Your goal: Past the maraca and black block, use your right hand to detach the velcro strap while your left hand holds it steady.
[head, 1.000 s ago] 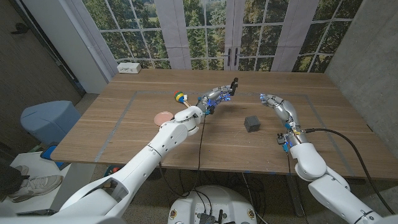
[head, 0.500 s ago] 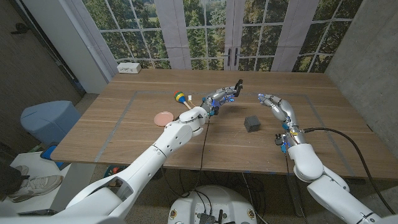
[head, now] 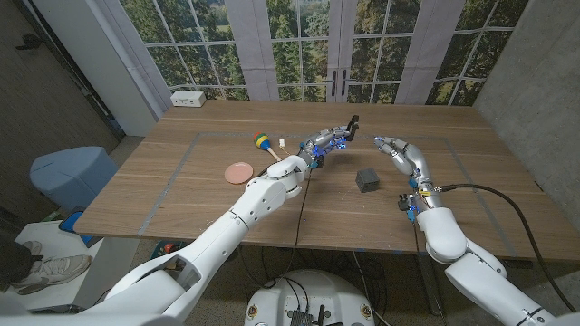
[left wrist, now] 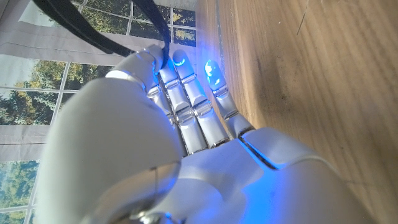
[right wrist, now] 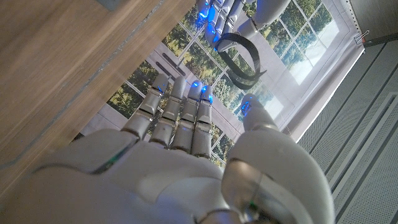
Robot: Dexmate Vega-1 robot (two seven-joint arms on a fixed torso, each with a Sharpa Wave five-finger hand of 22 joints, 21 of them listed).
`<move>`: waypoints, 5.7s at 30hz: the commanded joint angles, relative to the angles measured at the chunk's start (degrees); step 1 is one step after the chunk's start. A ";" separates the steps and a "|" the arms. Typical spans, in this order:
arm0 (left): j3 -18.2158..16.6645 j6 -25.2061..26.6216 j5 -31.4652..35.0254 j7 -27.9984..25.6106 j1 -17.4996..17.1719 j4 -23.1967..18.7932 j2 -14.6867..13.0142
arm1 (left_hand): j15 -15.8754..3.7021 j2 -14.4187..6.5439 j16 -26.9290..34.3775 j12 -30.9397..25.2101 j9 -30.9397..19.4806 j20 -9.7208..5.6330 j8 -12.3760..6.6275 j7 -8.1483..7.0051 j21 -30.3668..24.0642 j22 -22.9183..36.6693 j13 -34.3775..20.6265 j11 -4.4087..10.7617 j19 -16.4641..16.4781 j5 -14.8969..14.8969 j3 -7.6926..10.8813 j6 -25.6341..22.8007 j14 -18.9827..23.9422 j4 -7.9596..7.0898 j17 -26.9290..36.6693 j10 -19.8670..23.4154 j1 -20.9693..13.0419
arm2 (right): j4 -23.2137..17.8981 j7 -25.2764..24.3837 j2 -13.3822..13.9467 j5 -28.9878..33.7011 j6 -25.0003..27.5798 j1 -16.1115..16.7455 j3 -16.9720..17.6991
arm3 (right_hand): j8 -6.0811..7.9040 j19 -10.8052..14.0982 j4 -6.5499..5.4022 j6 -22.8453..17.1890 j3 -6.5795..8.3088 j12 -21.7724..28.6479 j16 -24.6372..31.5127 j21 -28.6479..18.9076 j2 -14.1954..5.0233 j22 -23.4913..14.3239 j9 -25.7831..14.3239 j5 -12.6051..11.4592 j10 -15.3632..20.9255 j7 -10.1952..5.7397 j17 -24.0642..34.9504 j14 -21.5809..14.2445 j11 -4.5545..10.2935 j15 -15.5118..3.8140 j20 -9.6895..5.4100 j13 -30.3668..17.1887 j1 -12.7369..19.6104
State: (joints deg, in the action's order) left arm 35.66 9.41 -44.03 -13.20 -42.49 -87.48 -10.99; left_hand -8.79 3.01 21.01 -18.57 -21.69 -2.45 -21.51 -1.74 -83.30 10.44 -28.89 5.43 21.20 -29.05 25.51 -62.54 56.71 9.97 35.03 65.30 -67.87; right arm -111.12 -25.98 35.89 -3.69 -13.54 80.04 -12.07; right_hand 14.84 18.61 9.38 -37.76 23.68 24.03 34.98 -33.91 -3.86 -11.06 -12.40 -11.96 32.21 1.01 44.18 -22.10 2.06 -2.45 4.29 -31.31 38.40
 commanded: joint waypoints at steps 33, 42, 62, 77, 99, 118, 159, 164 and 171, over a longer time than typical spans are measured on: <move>2.59 -3.50 7.12 -0.71 2.79 8.26 5.04 | -5.03 -0.47 -1.21 1.09 -0.24 -3.53 0.78 0.34 0.09 0.08 -0.32 5.76 -1.09 -0.38 -0.66 -0.87 -0.87 -0.18 0.71 6.97 -0.81 | 2.95 -0.65 -0.99 2.38 2.40 -7.11 -5.71 | 0.19 -1.08 0.24 -4.13 -1.72 2.54 1.97 -0.60 0.38 -0.24 -0.09 0.32 -3.35 -1.75 4.47 2.05 0.77 -2.85 -0.82 -4.02 1.86; 2.41 -2.87 6.99 -0.56 2.92 8.53 5.32 | -5.03 -0.56 -1.24 1.26 -0.46 -3.31 0.84 0.46 0.08 0.09 -0.46 5.73 -1.09 -0.43 -0.79 -0.74 -0.76 -0.16 0.98 7.10 -0.91 | 4.48 -1.19 -1.67 3.34 0.87 -8.67 -7.04 | 1.02 -0.47 0.72 -7.98 -1.50 4.21 2.29 -1.07 0.77 -0.24 -0.08 0.26 -2.45 -3.64 5.09 1.11 1.61 -3.86 -1.21 -5.30 3.82; 1.71 0.92 3.59 1.23 2.09 5.42 4.19 | -5.04 -0.60 -1.62 1.66 -0.59 -3.32 0.92 0.71 0.01 0.09 -0.51 5.74 -0.86 -0.65 -1.08 -1.13 -0.64 -0.09 1.19 7.58 -1.18 | 4.79 -6.43 -4.10 8.25 3.72 -9.98 -8.90 | 2.93 2.39 1.56 -18.08 1.71 9.05 2.10 -3.21 0.95 -0.19 0.00 0.84 0.54 -6.03 6.13 -2.32 6.65 -8.22 -3.87 -8.96 14.87; 1.29 5.01 -0.15 2.79 1.60 1.76 1.86 | -5.03 -0.68 -1.92 2.02 -0.96 -3.23 0.99 0.73 0.02 0.11 -0.60 5.82 -1.00 -0.91 -1.30 -1.07 -0.52 -0.19 1.38 7.78 -1.21 | 7.17 -11.16 -6.39 10.43 1.84 -10.85 -9.72 | 4.96 4.96 1.07 -23.62 3.73 13.25 2.87 -5.69 -0.69 -0.28 -1.18 1.38 5.33 -3.17 8.24 -5.96 9.48 -10.17 -7.05 -11.67 23.94; 8.80 -6.43 21.79 1.64 4.15 3.15 -2.63 | -1.83 -1.23 -8.85 8.74 -0.47 1.48 10.93 0.78 2.20 0.14 0.11 4.43 -8.87 4.21 -5.11 19.52 -14.00 -1.38 -1.05 -17.55 7.32 | 3.68 -5.82 -4.06 5.27 3.92 -9.57 -8.32 | 6.30 3.05 -0.61 -23.05 2.39 13.50 -0.72 -6.44 -1.19 -0.26 -4.71 0.62 4.30 -3.17 7.66 -4.89 9.81 -9.91 -7.78 -12.35 22.55; 8.09 -12.17 25.24 4.50 5.05 7.72 -0.59 | -3.37 -3.28 -7.38 6.48 4.19 0.43 9.09 -4.18 3.13 0.03 4.57 7.10 -7.59 9.04 -3.19 11.04 -12.21 -0.77 -3.55 -13.38 8.56 | 3.55 -1.60 -2.02 1.99 3.58 -10.26 -8.28 | 6.98 2.05 -0.78 -22.28 1.55 13.81 -1.80 -6.81 -1.78 -0.21 -6.94 0.35 3.81 -3.37 8.27 -3.88 9.86 -9.86 -7.78 -12.92 22.24; 2.90 -5.10 16.50 0.04 3.19 6.10 3.15 | -4.89 -4.62 0.54 -5.82 4.50 -0.74 6.19 5.15 0.56 0.81 -2.32 1.62 -1.46 15.97 -3.21 -4.81 -1.40 0.25 2.62 8.00 3.74 | 3.20 1.44 0.87 -0.79 4.10 -9.87 -7.21 | 8.45 0.90 -0.59 -22.21 0.30 13.67 -4.08 -7.82 -1.94 -0.10 -10.69 0.05 1.54 -4.10 9.04 -2.61 9.93 -9.46 -7.48 -13.67 21.92; 2.19 -4.31 14.34 0.21 3.15 5.92 3.34 | -4.79 -4.60 0.18 -6.26 3.84 -0.64 6.14 5.43 0.50 0.85 -3.01 0.74 -1.92 16.04 -3.16 -4.50 -1.87 0.19 2.77 8.13 4.15 | 2.16 2.08 1.68 -1.03 6.04 -9.72 -7.18 | 8.60 0.79 -0.55 -22.31 0.23 13.56 -4.49 -7.93 -1.92 -0.08 -11.03 0.00 1.18 -4.06 9.03 -2.28 9.94 -9.48 -7.40 -13.66 21.92; 0.36 -2.18 9.50 0.84 3.23 6.02 3.79 | -4.88 -4.79 -0.40 -7.06 2.85 -0.51 5.85 6.17 0.34 0.86 -3.93 0.25 -2.15 15.92 -2.84 -4.69 -2.25 0.26 2.78 8.60 4.47 | 0.41 3.16 3.22 -1.16 9.69 -9.84 -7.35 | 8.67 0.39 -0.68 -22.24 -0.06 12.82 -5.28 -8.03 -1.72 -0.04 -11.43 -0.02 -0.18 -4.55 8.99 -1.48 9.85 -9.16 -7.27 -13.28 21.53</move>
State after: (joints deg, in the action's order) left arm 38.53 4.39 -28.64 -12.97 -39.21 -81.06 -7.87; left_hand -8.02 -1.67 20.86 -17.63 -18.25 -2.27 -15.08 2.30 -82.65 11.07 -22.96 5.30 19.34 -13.07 22.25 -65.53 54.72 10.18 37.59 67.86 -63.93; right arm -108.66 -24.24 37.29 -4.47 -8.59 70.01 -19.50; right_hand 23.18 19.40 8.62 -59.83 24.02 37.22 29.93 -41.55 -5.66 -10.92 -23.53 -11.58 32.50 -2.67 52.94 -24.03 12.00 -2.56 -2.45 -44.69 60.54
